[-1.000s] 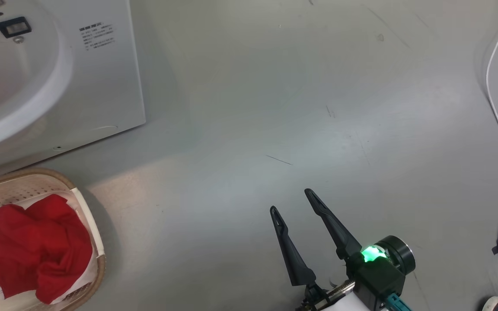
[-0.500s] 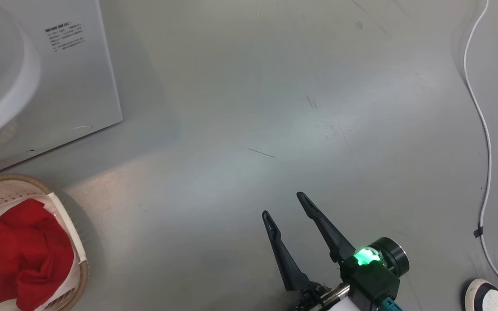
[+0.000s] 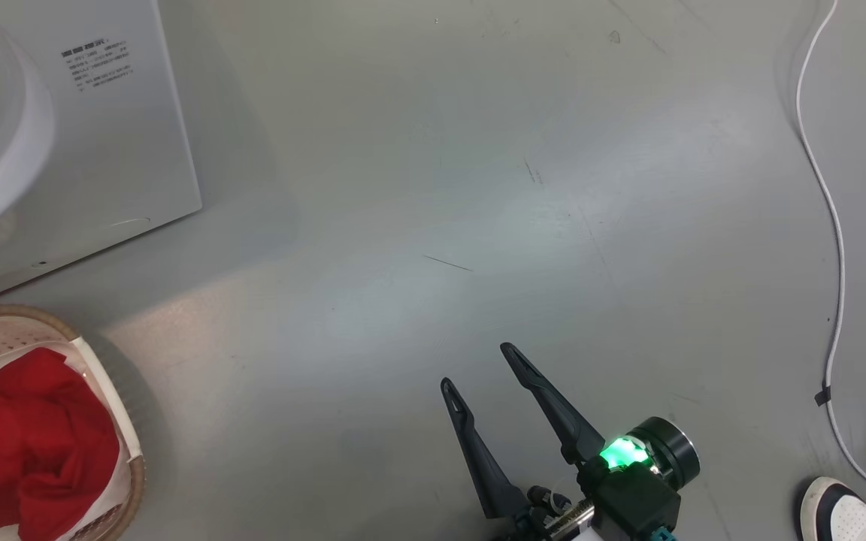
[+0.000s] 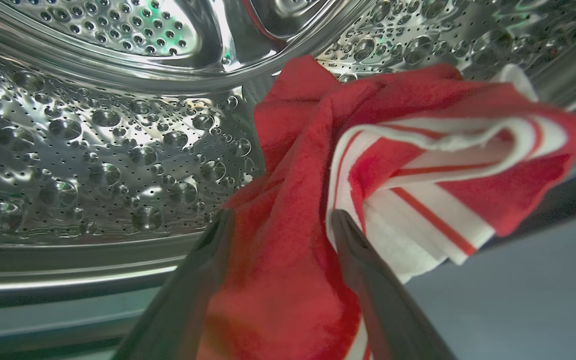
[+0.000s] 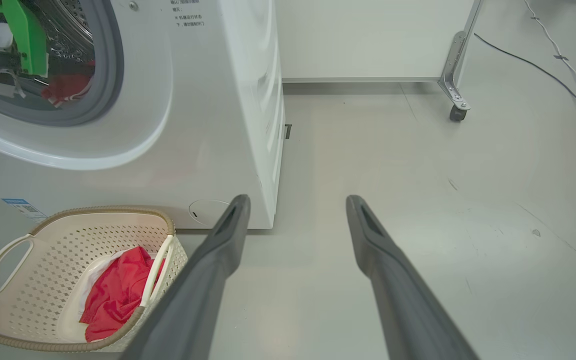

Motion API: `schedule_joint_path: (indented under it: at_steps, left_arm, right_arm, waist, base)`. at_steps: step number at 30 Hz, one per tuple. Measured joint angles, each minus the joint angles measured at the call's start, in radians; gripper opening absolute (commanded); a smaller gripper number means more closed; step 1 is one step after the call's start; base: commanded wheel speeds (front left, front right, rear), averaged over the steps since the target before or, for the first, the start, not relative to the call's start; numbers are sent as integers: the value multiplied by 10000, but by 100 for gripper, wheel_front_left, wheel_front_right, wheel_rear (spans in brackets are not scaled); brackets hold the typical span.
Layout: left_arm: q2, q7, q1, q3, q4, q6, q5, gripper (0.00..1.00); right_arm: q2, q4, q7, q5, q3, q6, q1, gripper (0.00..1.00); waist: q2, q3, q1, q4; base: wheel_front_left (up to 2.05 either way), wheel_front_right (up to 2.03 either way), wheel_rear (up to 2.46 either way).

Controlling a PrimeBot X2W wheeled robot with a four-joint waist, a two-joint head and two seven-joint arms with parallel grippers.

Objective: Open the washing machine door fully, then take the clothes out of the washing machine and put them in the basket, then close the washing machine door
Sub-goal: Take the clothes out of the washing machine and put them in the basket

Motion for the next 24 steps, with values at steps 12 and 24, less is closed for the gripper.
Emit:
schedule_joint_path:
  at_steps: [12,24]
  left_arm:
    - [205,401,-263,-502,430,-58,309,100]
    - [40,288,-593,-815,658,-224,309,0]
  right_arm:
    - [0,-144,0,-15,261,0,-199,100]
    - [6,-167,0,-31,171,0,-360,100]
  waist:
    - [0,142,0,-164]
    - [0,150,0,-152]
  base:
    - [0,0,0]
    - [0,0,0]
